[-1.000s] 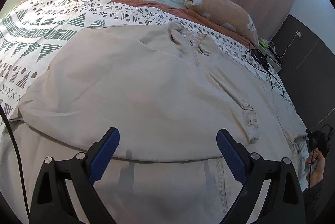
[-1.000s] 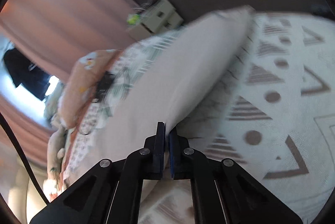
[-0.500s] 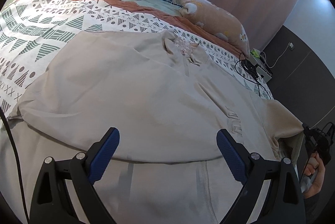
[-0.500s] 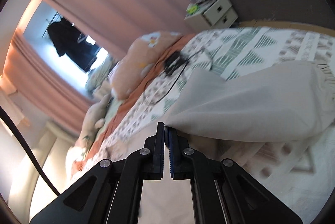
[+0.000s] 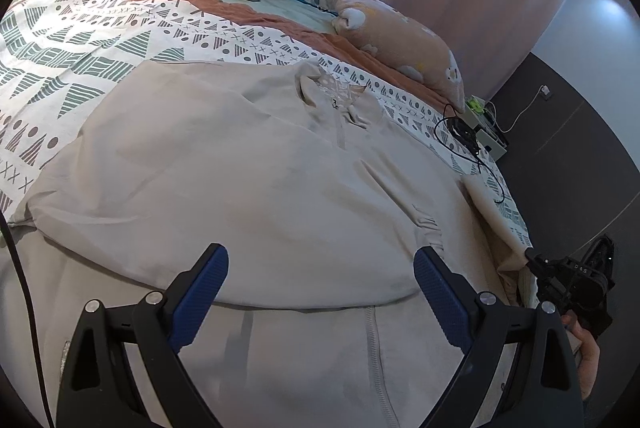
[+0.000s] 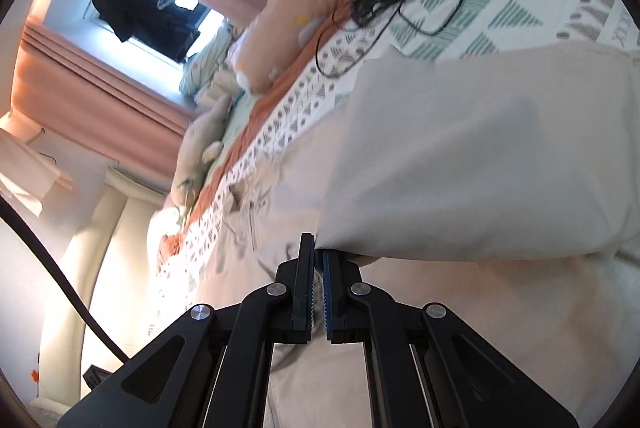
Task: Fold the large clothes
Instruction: 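Fold the jacket's side edge inward toward the zipper with the right gripper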
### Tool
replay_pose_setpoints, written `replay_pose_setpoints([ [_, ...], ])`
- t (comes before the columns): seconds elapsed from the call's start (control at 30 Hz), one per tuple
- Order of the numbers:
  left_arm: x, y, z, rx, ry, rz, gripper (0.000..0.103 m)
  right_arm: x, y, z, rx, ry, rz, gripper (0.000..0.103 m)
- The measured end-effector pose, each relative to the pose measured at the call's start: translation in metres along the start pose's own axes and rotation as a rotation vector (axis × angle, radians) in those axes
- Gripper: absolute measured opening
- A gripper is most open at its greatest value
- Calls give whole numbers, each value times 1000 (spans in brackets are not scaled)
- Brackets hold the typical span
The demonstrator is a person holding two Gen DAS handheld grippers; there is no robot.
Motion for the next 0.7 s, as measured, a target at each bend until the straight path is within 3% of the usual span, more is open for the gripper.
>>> replay_pose_setpoints([
  [0.13,-1,-3,-1,-14,7,-9,96,11,-15,-35,-22,71,-81,3],
  [0.17,-1,-3,-1,-15,7,-10,96,9,-17,-32,-27,69,-90,10],
  [0.2,-1,-3,-1,-16,8,-10,96,10,-18,-28,-27,58,-97,32],
  [0.23,-1,-3,0,-17,8,-10,96,13,-19,-22,-27,44,-101,65],
  [0.27,-1,-3,0,-18,8,-10,96,17,-19,-15,-16,23,-103,78],
  [0.3,-1,-3,0,-18,8,-9,96,21,-18,-5,-8,-6,-100,82],
  [0.47,-2,-3,0,-17,13,-8,96,39,-26,32,-62,-129,-86,82],
  [0.7,-2,-1,-4,3,17,-11,96,58,-89,72,-160,-287,-320,82],
])
Point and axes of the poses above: each gripper's, at about its wrist camera, not at the fingertips, and z roughly against the way its jaws point, y to its left, x to its top, the point moved 5 cm from there along -z, roughly the way its jaws point, and after that the axes turned 9 degrees about -z, right-handed, at the moved point
